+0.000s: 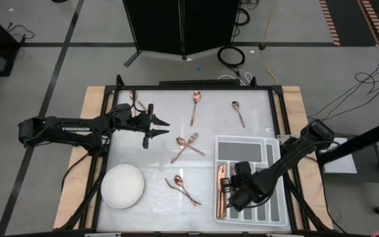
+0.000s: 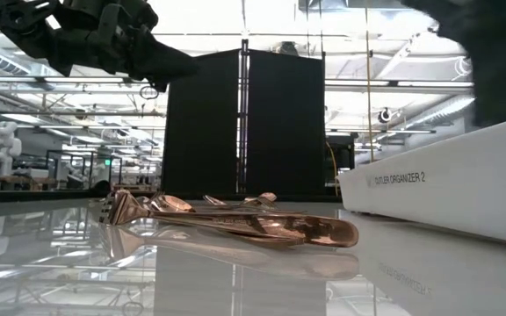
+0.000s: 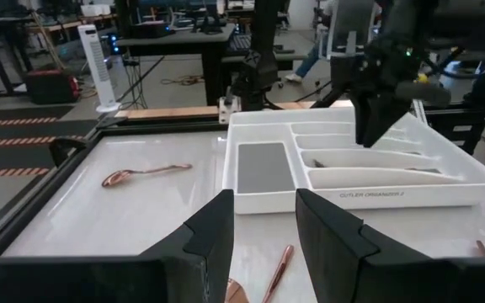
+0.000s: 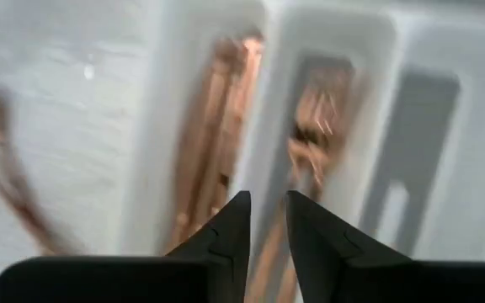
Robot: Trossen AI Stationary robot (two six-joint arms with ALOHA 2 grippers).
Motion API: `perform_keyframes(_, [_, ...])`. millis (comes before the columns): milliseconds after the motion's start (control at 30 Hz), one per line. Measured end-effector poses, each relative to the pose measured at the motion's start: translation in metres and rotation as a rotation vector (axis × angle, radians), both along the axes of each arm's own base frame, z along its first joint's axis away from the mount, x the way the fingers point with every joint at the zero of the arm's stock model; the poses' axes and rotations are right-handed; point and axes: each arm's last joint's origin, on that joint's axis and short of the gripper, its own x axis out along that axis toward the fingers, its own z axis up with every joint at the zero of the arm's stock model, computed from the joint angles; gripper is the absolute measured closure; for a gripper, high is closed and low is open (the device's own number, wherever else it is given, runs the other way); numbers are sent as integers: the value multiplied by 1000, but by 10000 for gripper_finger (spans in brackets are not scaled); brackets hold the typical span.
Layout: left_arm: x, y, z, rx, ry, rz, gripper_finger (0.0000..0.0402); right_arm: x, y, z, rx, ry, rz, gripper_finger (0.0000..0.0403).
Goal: Sort silverware
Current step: Put the middle brown in the white silverware organizer
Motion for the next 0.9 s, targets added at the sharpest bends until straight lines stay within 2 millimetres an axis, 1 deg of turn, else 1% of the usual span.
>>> perform_keyframes(67, [0,0,0,-1,1,-1,272,7,-6,3,-53,-57,40,330])
perform_keyframes(133, [0,0,-1,-3,6,-10,272,19,-12,4,-90,-110,91,330])
perform_keyframes(267, [0,-1,-1,-6,6,-27,272,52,-28,3,-151,-217,244,330])
perform_keyframes(367, [0,-1,-1,-5,6,-27,272,79,-51,5,-235,-294,306,330])
perform_keyframes(467, [0,-1,-1,-6,6,-27,272,99,-83,6,-285,-341,249,330])
perform_keyframes(567, [0,-1,-1,-9,12,-27,272,114,-110,0,-306,-345,199,330])
perform_keyframes(633, [0,-1,-2,-12,25,-27,272,121,-123,-6,-315,-347,183,330])
perform_keyframes(733, [-1,-1,-4,-11,35,-28,272,133,-138,-14,-319,-371,196,330])
perform_keyframes(900, [-1,0,-7,0,65,-28,272,148,-155,-21,-330,-397,319,330])
